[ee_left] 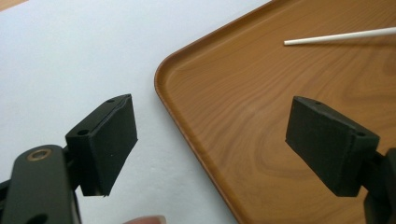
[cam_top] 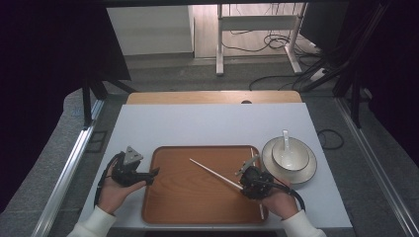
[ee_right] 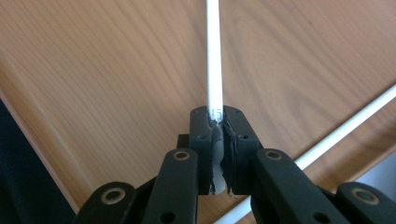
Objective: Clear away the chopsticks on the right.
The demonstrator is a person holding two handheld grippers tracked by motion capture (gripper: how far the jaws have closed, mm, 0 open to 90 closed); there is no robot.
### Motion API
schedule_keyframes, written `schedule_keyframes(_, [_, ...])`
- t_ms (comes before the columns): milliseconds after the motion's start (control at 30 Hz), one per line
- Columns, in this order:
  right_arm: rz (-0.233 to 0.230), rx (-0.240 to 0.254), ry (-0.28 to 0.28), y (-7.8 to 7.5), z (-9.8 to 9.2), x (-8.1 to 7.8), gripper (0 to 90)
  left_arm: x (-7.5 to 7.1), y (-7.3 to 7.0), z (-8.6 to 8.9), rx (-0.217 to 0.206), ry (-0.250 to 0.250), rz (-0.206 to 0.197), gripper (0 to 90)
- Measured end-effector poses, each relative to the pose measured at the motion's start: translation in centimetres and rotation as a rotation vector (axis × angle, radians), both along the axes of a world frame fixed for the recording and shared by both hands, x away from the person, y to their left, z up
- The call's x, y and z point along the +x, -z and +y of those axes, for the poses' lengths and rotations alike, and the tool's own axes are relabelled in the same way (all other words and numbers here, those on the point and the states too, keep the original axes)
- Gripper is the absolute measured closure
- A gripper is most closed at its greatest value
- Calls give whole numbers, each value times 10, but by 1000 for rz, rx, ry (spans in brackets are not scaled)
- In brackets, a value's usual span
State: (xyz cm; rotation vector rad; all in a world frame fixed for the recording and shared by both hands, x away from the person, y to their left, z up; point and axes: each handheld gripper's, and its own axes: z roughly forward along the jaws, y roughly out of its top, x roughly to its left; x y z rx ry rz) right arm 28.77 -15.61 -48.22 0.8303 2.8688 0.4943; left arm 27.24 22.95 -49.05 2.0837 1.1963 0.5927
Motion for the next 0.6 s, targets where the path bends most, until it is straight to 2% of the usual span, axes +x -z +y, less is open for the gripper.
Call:
schedule_keyframes(367, [-3, -51, 0, 6, -3, -1, 819, 0, 0, 0, 3, -1, -1, 162])
schedule_keyframes(600, [-3, -65, -9, 9, -1, -1, 814, 0, 1, -1, 3, -1, 0, 162])
